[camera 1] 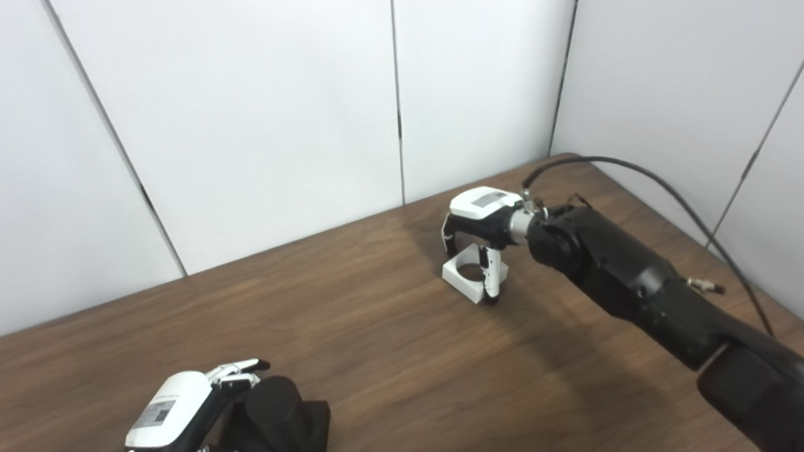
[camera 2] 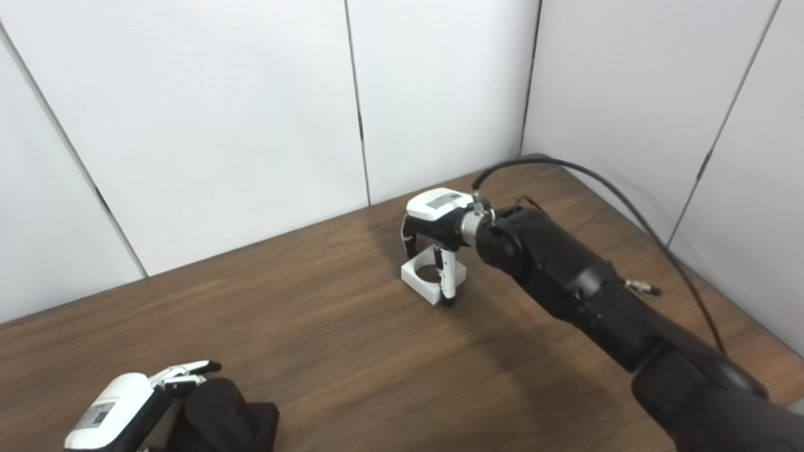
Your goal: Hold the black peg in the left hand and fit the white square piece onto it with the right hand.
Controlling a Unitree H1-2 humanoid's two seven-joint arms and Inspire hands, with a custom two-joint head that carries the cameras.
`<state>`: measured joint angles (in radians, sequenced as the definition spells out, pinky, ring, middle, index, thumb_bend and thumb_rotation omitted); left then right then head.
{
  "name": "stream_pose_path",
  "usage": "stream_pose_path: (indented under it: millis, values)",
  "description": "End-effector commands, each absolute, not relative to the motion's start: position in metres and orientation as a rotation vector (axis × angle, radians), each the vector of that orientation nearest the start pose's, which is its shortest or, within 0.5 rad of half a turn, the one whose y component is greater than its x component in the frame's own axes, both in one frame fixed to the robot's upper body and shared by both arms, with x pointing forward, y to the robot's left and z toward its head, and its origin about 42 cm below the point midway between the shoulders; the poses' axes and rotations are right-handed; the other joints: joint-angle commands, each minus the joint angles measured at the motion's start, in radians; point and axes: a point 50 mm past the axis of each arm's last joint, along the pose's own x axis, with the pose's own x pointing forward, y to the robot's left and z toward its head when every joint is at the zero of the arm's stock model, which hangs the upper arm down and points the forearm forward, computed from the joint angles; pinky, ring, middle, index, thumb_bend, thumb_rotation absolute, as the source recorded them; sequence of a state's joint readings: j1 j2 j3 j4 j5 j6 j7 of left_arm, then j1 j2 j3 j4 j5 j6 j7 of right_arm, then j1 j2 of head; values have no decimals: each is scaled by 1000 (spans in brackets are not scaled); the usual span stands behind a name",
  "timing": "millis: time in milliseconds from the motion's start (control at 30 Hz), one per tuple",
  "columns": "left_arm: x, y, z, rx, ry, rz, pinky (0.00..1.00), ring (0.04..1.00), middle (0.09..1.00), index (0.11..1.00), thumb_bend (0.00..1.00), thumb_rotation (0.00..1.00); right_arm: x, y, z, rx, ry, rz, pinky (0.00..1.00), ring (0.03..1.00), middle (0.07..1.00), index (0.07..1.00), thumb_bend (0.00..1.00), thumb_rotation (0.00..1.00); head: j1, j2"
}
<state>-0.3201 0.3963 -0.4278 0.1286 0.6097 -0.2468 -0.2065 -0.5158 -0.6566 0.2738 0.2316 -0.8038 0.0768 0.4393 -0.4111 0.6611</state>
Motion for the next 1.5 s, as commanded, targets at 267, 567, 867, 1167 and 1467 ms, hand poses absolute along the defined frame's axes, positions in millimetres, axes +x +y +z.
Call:
stream_pose_path:
  millis: [267,567,867,1167,1467]
  values:
    - [350,215,123,1140,-220,-730,792,869,874,489,523,56,420,-353,262,-1515,20,194,747,819,760,480,523,131,51,20]
    - [349,210,122,1137,-224,-724,788,867,869,488,524,56,410,-334,281,-1509,-62,273,741,820,768,480,523,131,103,34]
    - [350,198,123,1148,-212,-731,843,887,883,489,524,60,399,-307,305,-1474,-170,380,740,816,767,480,522,131,244,65]
    - [352,182,122,1146,-210,-714,828,889,883,489,524,62,387,-283,323,-1438,-281,473,714,805,763,479,521,131,358,82]
    - [355,170,119,1133,-211,-711,833,895,884,489,523,65,384,-269,326,-1428,-367,527,680,794,763,479,522,135,455,91]
